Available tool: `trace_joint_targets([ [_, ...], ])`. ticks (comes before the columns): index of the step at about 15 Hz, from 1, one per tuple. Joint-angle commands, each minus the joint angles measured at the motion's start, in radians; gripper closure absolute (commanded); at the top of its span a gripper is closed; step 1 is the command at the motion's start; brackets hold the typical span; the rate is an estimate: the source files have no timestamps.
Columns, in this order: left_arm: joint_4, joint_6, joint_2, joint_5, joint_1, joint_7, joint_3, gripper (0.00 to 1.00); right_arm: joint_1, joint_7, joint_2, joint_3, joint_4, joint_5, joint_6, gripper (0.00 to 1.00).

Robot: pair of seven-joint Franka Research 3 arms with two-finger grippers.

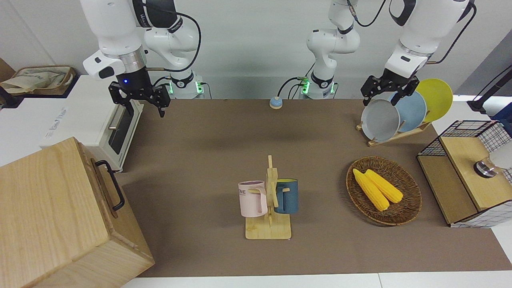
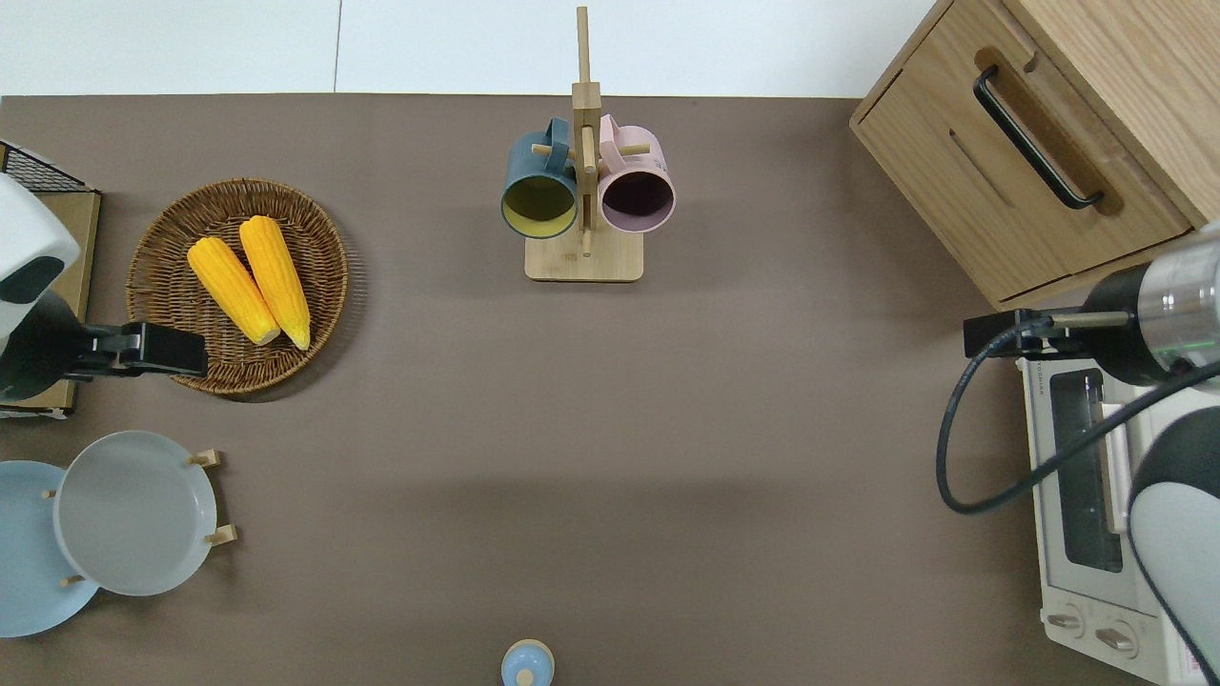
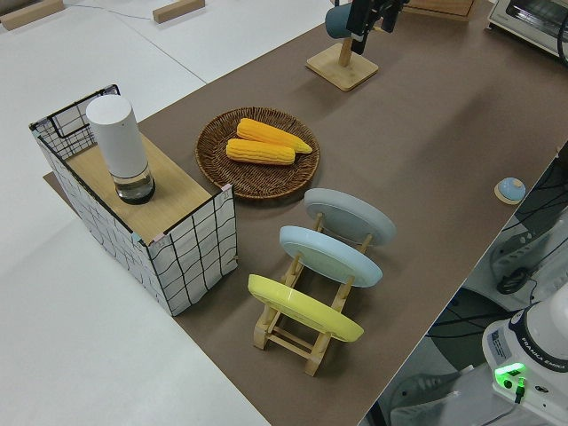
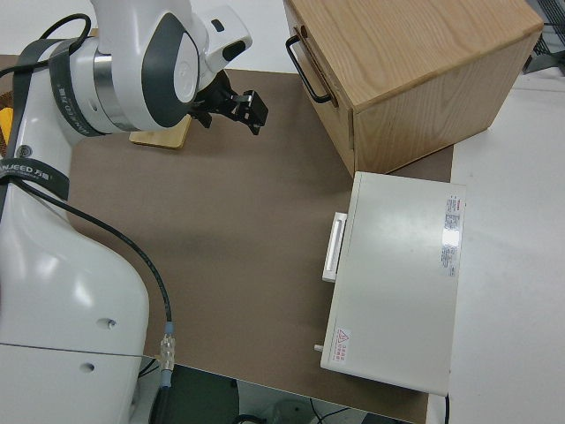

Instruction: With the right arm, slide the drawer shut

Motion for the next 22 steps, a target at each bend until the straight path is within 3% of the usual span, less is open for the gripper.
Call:
trace_joint_targets([
  [1, 0.002, -0.013, -0.008, 0.013, -0.002, 0.001, 0.003, 0.0, 0.021, -0.053, -0.06, -0.035, -0.062, 0.044, -0.026, 0.011],
  [11, 0.002, -0.014, -0.008, 0.013, -0.002, 0.001, 0.003, 0.0, 0.023, -0.101, -0.068, -0.047, -0.05, 0.042, -0.089, 0.011],
  [14, 0.002, -0.014, -0.008, 0.013, -0.002, 0.001, 0.003, 0.0, 0.046, -0.098, -0.063, -0.044, -0.03, 0.025, -0.12, 0.011],
  [16, 0.002, -0.014, -0.008, 0.013, -0.002, 0.001, 0.003, 0.0, 0.029, -0.101, -0.057, -0.041, -0.019, 0.041, -0.137, 0.011],
  [22, 0.002, -0.013, -0.008, 0.013, -0.002, 0.001, 0.003, 0.0, 0.035, -0.096, -0.054, -0.034, -0.019, 0.024, -0.14, 0.011],
])
